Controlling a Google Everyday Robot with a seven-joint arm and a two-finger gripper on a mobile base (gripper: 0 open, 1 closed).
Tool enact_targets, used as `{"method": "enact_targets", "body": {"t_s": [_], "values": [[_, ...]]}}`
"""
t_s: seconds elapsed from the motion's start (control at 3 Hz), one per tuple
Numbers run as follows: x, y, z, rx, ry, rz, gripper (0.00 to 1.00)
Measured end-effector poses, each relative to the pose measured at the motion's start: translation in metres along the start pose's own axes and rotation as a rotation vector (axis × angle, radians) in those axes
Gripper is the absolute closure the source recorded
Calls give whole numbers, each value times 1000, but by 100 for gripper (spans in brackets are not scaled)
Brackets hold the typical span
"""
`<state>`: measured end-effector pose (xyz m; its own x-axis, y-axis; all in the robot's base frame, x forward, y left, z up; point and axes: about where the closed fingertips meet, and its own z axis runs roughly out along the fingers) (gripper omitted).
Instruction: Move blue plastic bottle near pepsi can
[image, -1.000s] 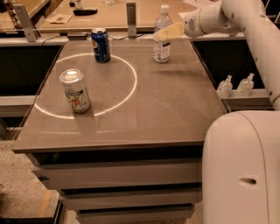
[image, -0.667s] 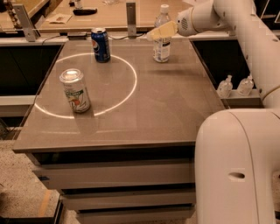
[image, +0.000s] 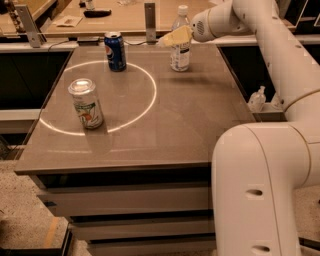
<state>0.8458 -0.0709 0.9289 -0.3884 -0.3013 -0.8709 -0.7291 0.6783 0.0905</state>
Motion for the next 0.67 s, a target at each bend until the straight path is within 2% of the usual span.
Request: {"method": "enact_targets", "body": {"t_s": [0.67], "values": [[2, -15, -10, 13, -37, 7, 65]]}}
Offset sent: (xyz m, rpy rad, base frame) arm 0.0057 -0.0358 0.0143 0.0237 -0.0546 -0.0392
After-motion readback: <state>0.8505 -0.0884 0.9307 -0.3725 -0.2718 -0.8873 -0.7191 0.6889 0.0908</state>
